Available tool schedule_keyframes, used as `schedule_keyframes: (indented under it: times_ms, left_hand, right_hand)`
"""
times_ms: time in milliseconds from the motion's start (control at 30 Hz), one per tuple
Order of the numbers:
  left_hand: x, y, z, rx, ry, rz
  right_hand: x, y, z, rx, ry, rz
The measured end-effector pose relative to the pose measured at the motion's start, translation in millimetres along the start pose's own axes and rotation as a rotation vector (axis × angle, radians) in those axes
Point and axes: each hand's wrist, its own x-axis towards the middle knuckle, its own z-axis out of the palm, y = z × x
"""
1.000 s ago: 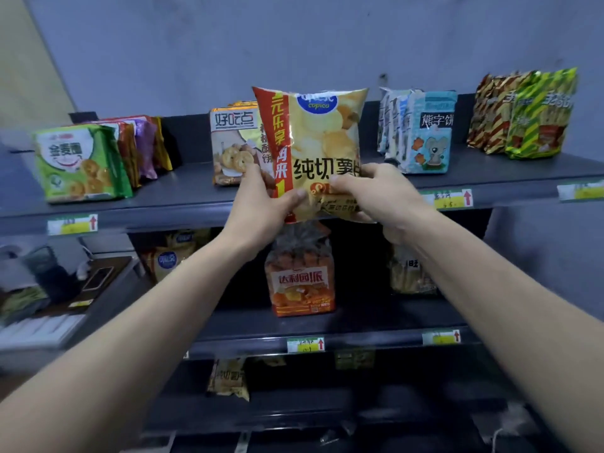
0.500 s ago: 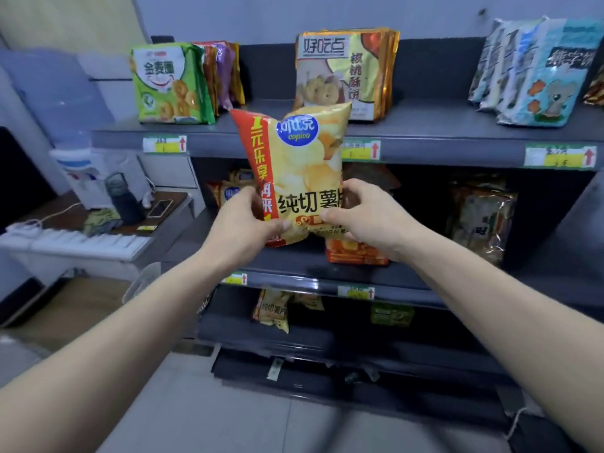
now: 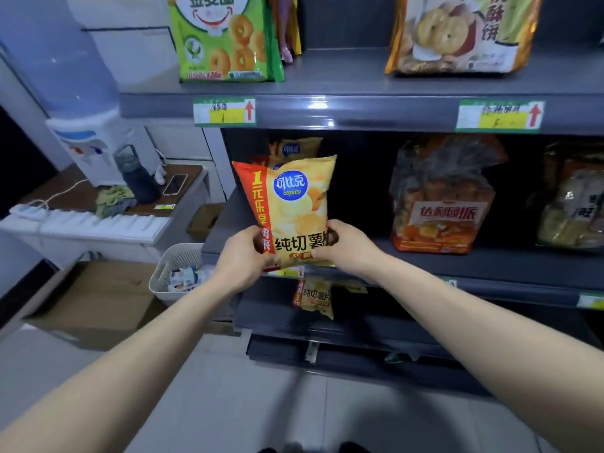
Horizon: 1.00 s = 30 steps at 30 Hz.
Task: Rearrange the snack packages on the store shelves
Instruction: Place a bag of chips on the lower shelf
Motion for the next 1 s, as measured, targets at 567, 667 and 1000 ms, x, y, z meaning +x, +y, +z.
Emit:
schedule_keyframes:
  times_ms: [567, 667, 1000]
  left_hand:
    - [143, -97, 32, -0.028, -0.124, 0.062]
    - [151, -107, 40, -0.006, -0.139, 0.039]
    - [166, -111, 41, -0.009, -0.132, 0.008]
  right_hand:
    - [123, 13, 70, 0.006, 0.052, 0.22]
    - [133, 21, 77, 0.013, 0.051, 0.253]
    - [148, 29, 82, -0.008, 0.086, 0.273]
